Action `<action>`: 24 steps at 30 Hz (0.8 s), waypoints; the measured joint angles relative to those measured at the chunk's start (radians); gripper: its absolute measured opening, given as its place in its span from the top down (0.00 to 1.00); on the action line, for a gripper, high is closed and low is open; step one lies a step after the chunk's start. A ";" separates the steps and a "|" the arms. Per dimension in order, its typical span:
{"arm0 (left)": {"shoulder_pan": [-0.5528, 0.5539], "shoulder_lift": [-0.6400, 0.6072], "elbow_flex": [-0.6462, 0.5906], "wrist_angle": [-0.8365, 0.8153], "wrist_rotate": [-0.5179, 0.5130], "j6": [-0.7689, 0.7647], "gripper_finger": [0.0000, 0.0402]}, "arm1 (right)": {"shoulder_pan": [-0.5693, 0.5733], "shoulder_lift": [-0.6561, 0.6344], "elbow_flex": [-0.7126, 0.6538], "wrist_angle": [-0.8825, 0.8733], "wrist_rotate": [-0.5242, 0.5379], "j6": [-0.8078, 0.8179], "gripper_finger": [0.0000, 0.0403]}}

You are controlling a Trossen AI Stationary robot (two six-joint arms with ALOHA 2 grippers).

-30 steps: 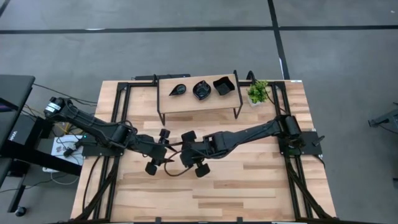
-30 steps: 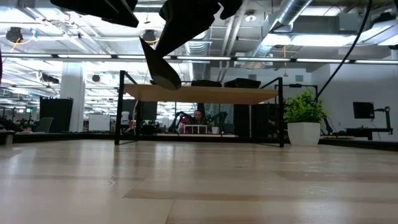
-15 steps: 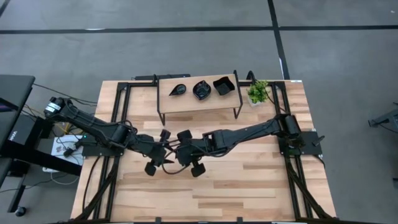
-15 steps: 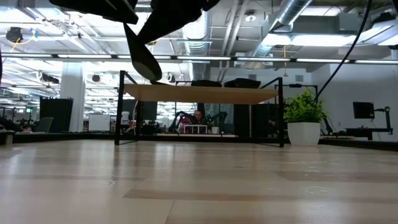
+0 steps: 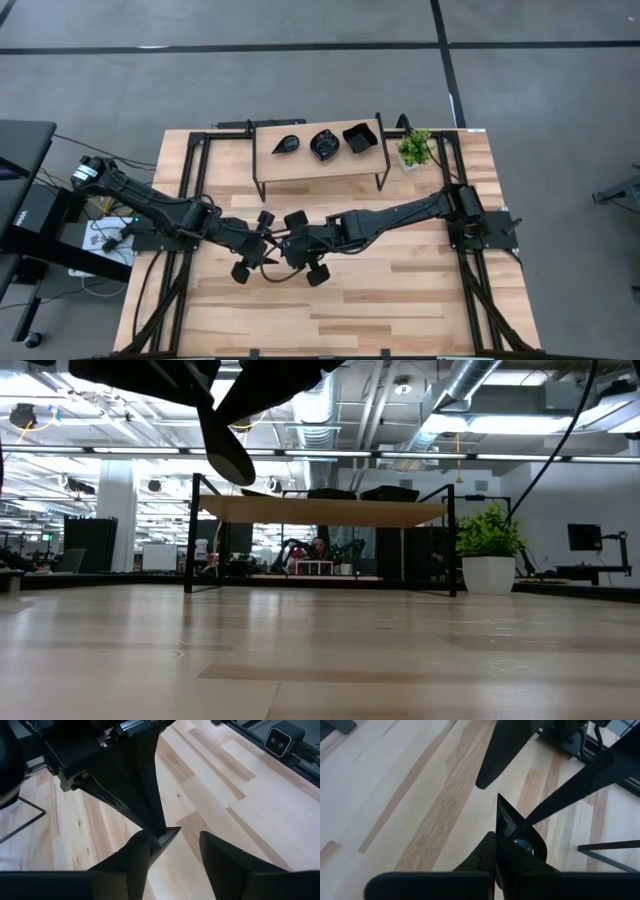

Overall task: Pick & Place Mini shaped plates
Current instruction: Stack the black drop shaped plate on the black drop shaped plate on the shelf

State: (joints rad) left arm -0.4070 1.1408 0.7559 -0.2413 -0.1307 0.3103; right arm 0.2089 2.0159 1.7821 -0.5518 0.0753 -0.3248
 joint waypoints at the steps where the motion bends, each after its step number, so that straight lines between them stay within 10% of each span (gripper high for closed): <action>1: 0.002 0.000 0.000 0.000 0.000 0.000 0.58 | 0.000 0.000 0.000 0.000 0.000 0.000 1.00; 24: 0.005 -0.001 0.000 0.011 0.001 0.000 0.91 | 0.000 0.000 0.000 0.012 0.000 -0.025 1.00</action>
State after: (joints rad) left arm -0.4023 1.1400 0.7559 -0.2306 -0.1295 0.3104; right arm 0.2089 2.0159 1.7821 -0.5396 0.0753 -0.3496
